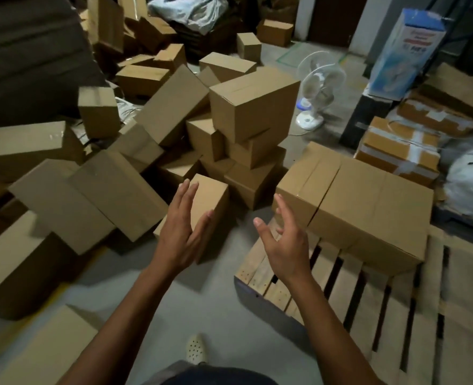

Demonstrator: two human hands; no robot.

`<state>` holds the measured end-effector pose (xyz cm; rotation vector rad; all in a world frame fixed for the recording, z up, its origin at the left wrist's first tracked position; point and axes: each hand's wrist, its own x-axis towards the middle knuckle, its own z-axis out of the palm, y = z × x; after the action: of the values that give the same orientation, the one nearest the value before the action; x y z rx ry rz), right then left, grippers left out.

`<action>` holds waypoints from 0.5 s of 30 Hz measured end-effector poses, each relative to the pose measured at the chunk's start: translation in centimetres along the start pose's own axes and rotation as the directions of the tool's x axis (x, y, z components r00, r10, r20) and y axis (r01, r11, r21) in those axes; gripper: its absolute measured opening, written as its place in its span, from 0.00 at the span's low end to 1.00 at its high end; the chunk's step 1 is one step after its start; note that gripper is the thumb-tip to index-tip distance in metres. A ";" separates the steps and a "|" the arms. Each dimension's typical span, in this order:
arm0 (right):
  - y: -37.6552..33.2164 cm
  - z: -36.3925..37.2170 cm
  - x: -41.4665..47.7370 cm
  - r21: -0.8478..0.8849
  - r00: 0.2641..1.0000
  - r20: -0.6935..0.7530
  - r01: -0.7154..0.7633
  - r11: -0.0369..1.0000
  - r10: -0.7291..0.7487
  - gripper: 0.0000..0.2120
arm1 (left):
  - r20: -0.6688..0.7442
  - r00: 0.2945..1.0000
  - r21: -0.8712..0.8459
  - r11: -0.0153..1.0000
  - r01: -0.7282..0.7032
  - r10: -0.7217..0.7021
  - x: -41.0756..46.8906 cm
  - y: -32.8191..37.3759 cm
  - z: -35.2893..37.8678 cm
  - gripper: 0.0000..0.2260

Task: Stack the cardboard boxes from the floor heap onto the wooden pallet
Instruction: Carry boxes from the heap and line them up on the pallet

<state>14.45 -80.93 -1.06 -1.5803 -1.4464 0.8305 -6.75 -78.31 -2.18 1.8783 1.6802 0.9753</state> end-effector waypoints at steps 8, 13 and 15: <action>-5.3 10.0 5.6 0.121 0.995 -0.073 -0.059 0.991 0.069 0.30 | -0.023 1.000 0.025 1.000 0.010 -0.010 7.1 -6.8 -6.4 0.31; -6.0 12.8 6.5 0.143 0.990 -0.103 -0.085 0.986 0.101 0.31 | -0.040 0.999 -0.037 0.999 0.028 -0.030 11.5 -9.0 -6.9 0.31; -5.5 13.9 6.6 0.134 0.991 -0.090 -0.088 0.987 0.101 0.31 | -0.037 0.999 -0.066 0.997 0.030 -0.033 12.9 -9.5 -6.6 0.31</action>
<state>0.52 -72.47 -2.00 -1.5781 -1.2327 0.8728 -17.82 -64.94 -2.02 1.7966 1.6735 1.0476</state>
